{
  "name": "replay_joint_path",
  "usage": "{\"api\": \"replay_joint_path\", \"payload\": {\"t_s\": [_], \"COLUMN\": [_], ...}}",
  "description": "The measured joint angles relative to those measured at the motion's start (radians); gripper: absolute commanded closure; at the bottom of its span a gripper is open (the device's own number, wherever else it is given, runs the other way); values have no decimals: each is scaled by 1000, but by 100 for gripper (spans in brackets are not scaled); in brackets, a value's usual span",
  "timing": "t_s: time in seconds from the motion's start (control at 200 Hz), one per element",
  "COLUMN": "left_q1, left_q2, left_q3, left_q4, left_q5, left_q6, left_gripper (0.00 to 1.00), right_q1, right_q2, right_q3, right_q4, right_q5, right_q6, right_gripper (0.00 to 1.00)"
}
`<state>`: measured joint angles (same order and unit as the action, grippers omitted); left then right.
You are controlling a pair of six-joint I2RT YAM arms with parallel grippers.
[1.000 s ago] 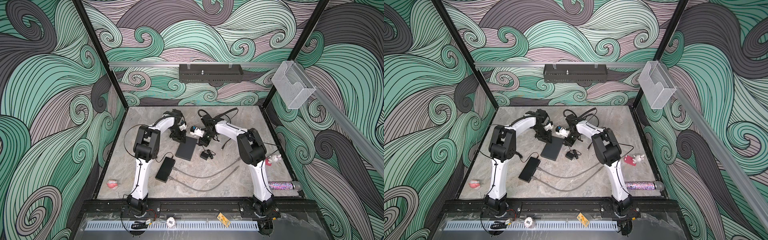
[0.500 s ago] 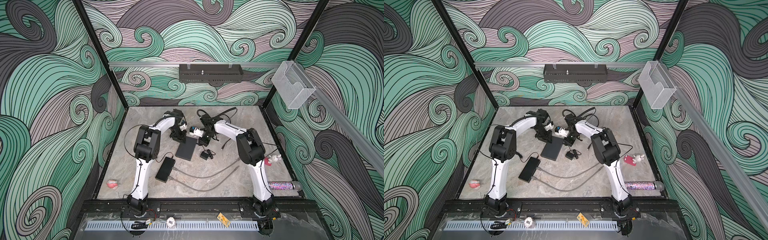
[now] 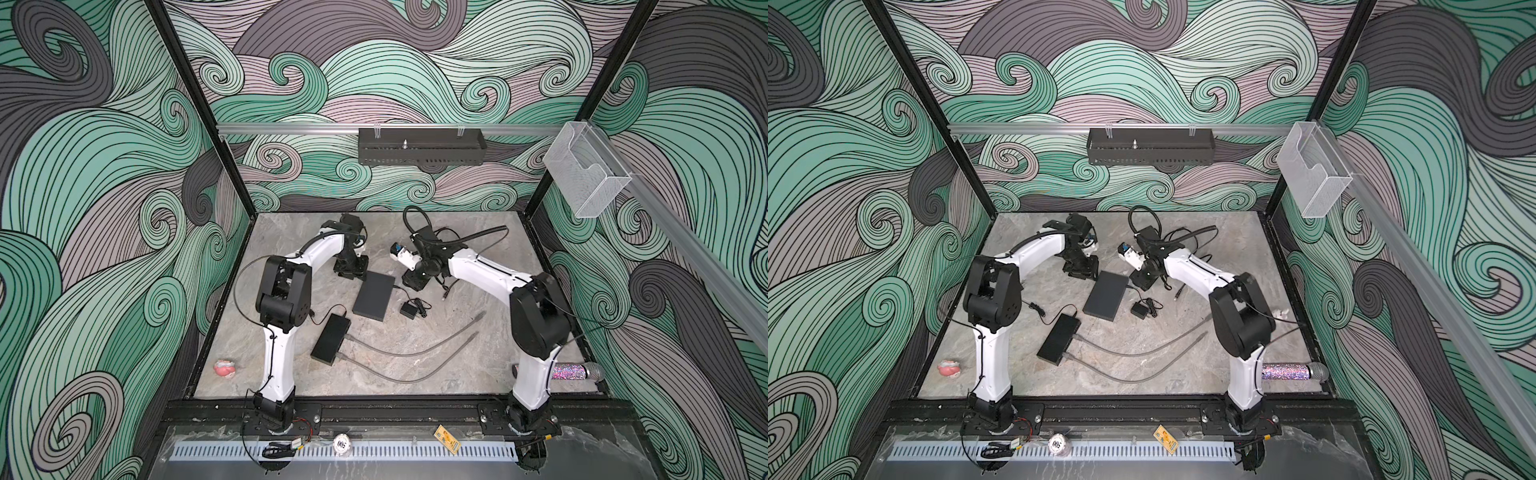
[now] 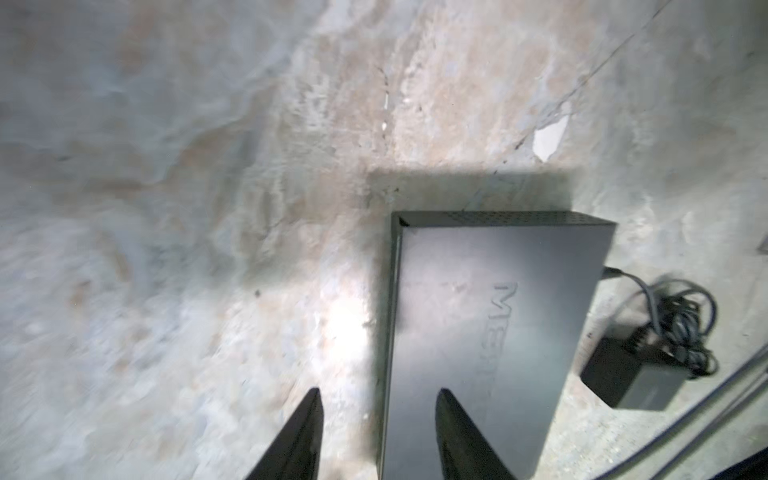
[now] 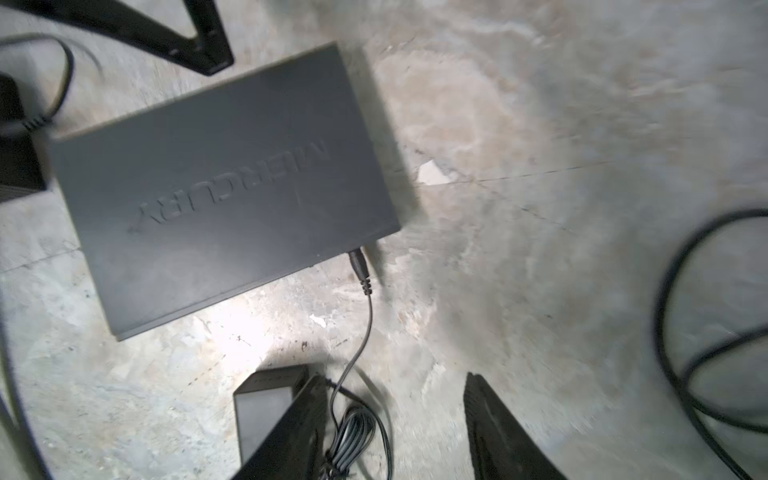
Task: Insert the plug into the switch port
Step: 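Open the right gripper and release the inserted barrel plug, then raise the left gripper off the switch box while the right gripper draws back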
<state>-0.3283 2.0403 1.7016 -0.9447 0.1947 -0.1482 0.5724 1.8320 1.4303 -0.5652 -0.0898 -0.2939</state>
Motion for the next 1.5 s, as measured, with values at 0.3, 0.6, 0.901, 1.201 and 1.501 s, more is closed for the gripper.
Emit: {"api": "replay_joint_path", "payload": {"t_s": [0.3, 0.6, 0.901, 1.201, 1.501], "left_q1": [23, 22, 23, 25, 26], "left_q2": [-341, -352, -352, -348, -347], "left_q3": [-127, -158, -159, -159, -159], "left_q4": [148, 185, 190, 190, 190], "left_q5": [117, 205, 222, 222, 222], "left_q6": [-62, -98, -100, -100, -100], "left_gripper": [52, 52, 52, 52, 52], "right_q1": [110, 148, 160, 177, 200], "right_q2": [-167, -43, 102, 118, 101], "right_q3": [-150, -128, -69, -66, -56], "right_q4": [-87, -197, -216, -216, -209], "right_q5": [10, 39, 84, 118, 105], "right_q6": [298, 223, 143, 91, 67], "right_gripper": [32, 37, 41, 51, 67]}}
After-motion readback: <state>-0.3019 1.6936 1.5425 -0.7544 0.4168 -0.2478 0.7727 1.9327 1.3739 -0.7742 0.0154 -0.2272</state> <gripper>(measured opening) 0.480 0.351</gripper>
